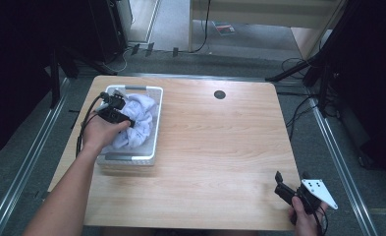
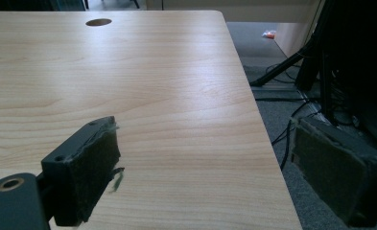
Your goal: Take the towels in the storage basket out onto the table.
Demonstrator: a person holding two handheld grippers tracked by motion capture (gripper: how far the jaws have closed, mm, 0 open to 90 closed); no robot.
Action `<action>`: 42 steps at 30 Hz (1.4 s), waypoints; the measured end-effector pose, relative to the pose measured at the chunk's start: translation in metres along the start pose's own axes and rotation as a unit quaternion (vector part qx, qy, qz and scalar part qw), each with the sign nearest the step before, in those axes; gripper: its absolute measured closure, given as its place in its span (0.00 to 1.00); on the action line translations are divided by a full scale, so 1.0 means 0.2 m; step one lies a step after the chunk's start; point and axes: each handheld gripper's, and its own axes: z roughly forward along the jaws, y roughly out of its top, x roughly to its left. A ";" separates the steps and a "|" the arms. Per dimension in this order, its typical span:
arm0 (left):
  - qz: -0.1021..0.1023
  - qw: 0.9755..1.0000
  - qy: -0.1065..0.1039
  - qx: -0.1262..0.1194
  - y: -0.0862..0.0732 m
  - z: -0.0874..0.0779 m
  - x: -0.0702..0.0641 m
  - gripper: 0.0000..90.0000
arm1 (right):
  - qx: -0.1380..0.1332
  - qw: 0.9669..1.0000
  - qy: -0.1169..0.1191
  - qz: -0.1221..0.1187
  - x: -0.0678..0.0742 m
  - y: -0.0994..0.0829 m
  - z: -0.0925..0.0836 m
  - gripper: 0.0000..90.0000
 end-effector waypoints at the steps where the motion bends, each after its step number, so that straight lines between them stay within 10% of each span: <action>1: 0.000 1.000 0.000 0.000 0.00 0.00 0.00 0.71 | 0.000 1.000 0.000 0.000 0.00 0.00 0.00 0.11; 22: 0.011 0.998 0.004 -0.064 0.24 -0.43 -0.14 0.70 | 0.001 1.000 -0.001 0.002 0.00 0.00 0.00 0.11; 42: 0.057 0.996 -0.032 -0.066 0.42 -0.34 -0.53 0.70 | 0.003 1.000 -0.001 -0.001 0.00 0.00 0.00 0.11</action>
